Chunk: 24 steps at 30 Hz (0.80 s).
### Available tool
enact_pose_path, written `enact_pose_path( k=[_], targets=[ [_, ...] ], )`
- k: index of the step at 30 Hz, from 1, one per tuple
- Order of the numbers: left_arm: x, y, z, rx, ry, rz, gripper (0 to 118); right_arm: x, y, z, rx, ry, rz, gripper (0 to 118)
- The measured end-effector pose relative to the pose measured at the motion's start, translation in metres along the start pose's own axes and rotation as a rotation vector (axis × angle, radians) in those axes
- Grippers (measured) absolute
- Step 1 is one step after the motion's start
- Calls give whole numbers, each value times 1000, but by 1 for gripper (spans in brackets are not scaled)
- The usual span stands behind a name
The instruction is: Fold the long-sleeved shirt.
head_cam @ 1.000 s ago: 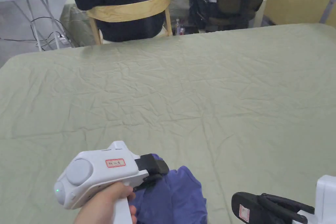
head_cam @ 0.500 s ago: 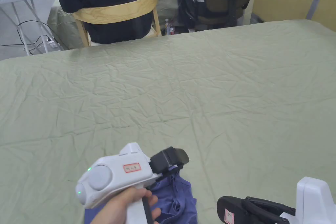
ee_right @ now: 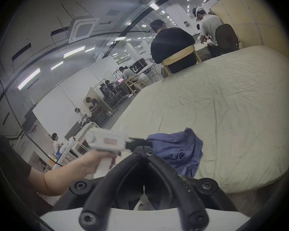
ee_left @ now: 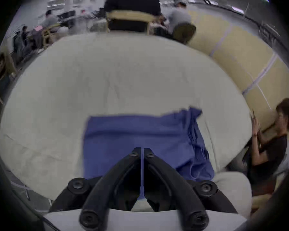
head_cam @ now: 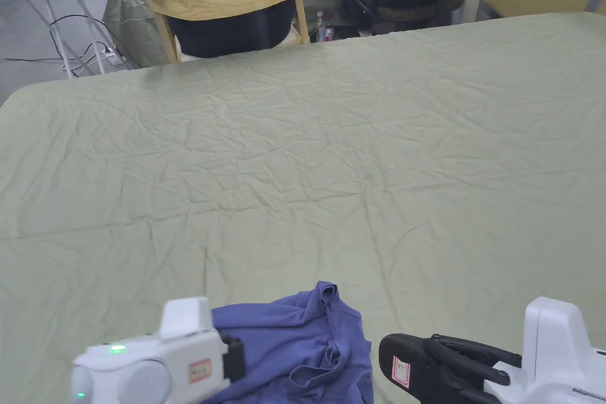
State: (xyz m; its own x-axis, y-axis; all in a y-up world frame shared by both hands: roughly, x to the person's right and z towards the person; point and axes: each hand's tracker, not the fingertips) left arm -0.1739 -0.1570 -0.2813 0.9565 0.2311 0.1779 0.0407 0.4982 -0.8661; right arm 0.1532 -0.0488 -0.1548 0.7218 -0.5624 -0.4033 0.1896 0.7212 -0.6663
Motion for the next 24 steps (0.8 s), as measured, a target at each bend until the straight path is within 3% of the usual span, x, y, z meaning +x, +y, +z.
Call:
enact_pose_path(
  k=[5,9,12,15,17,20,24],
  targets=[
    [62,-26,-52,-124,-18,-145,2,1,1,6,9,-17,-4,1],
    [103,-37,-49,-97,24,-274,2,6,1,15,16,-50,-17,1],
    [120,-41,-34,-120,-176,-261,1,12,0,19,15,-71,-27,1],
    [134,-51,-35,-144,-208,-354,1,17,0,17,9,-87,-45,1],
    [134,-53,-35,-196,-267,-325,1,19,1,15,16,-87,-67,1],
    [111,-42,-12,-175,-426,-145,1,21,6,9,28,-89,-109,1],
    [49,-16,33,-59,-397,20,1,27,16,-28,-50,-107,-172,1]
  ],
)
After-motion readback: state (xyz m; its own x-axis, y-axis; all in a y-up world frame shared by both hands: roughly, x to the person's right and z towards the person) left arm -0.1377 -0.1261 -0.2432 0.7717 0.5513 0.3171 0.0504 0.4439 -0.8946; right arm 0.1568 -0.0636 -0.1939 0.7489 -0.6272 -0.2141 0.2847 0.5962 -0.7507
